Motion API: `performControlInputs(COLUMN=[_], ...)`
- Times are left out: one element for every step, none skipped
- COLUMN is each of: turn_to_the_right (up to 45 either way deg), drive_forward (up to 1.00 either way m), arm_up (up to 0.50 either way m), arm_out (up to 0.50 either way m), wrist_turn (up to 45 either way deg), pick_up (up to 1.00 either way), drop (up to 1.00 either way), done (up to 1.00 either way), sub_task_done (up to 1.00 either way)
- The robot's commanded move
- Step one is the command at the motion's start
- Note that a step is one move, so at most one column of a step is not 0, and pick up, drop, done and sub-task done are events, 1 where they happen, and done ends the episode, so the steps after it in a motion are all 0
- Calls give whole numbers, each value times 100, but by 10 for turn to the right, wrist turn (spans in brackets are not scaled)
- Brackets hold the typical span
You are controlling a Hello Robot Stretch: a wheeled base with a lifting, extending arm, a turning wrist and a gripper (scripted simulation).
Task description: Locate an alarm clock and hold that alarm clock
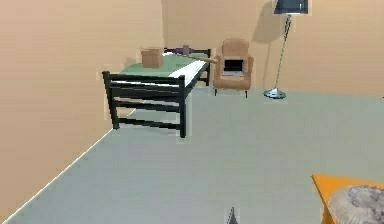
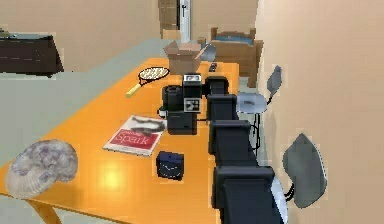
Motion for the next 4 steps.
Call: performControlInputs(turn_to_the_right=[0,0,0,0], drive_forward=[0,0,0,0], arm_up=[-30,0,10,0], arm_out=[0,0,0,0], wrist_turn=[0,0,0,0], pick_up=[0,100,0,0], drop=[0,0,0,0], done=[0,0,0,100], sub_task_done=[0,0,0,0])
